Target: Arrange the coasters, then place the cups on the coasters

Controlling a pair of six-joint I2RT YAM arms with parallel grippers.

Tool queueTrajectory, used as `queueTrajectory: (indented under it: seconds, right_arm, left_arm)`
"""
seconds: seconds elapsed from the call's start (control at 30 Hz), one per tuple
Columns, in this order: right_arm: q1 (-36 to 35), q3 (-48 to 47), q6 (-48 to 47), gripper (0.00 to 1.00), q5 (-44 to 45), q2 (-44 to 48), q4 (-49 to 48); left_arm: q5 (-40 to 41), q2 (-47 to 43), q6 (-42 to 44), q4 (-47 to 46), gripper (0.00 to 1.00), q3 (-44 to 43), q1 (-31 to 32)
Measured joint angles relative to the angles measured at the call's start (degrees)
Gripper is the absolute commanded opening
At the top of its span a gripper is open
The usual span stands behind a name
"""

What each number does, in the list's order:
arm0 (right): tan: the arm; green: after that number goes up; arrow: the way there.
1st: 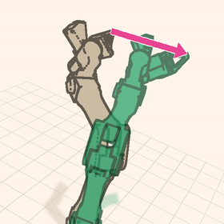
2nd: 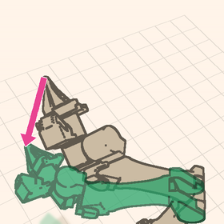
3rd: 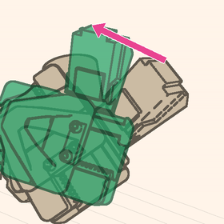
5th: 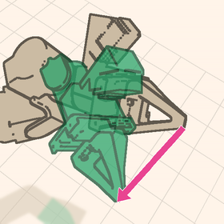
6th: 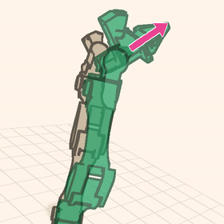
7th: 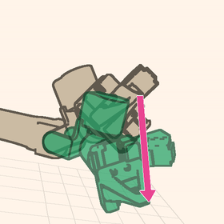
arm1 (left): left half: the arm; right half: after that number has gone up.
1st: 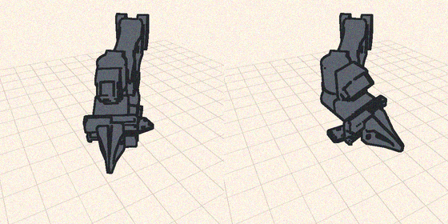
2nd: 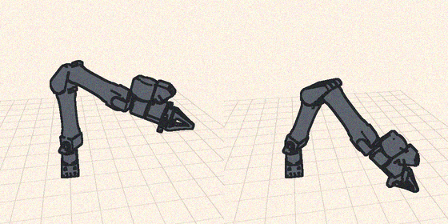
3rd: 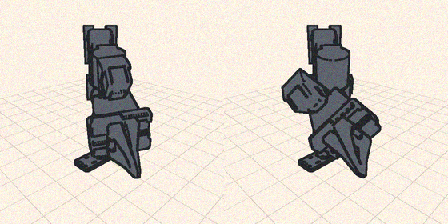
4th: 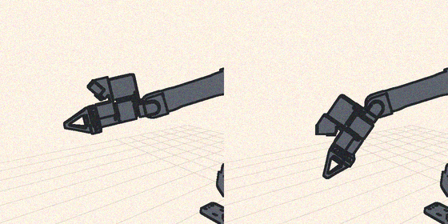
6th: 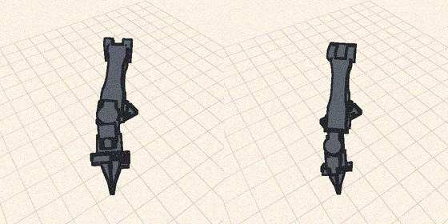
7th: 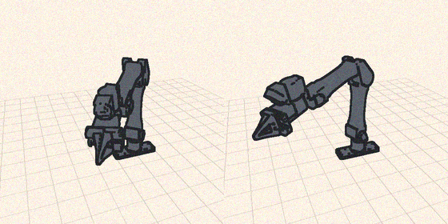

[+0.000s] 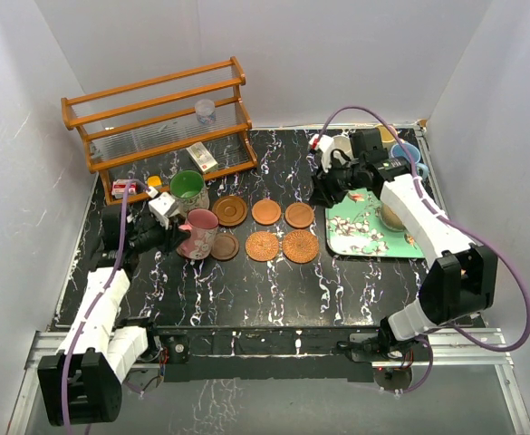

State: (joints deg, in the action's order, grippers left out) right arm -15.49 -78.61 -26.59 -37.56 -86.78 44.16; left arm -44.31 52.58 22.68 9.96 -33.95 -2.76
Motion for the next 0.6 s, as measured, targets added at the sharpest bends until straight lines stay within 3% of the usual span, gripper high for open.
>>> queueTrajectory:
  seconds: [0.23, 0.6]
  right_arm:
    - [3.67, 5.18, 1.11, 0.35, 0.04, 4.94, -3.06]
    - [5.77, 7.82, 1.62, 0.35, -0.31, 6.97, -5.2]
  left_arm:
    - [0.17, -2.73, -4.66, -9.53, 0.0, 6.88, -2.67]
    - [-3.21, -0.28, -6.58, -18.8, 0.0, 7.5, -6.71]
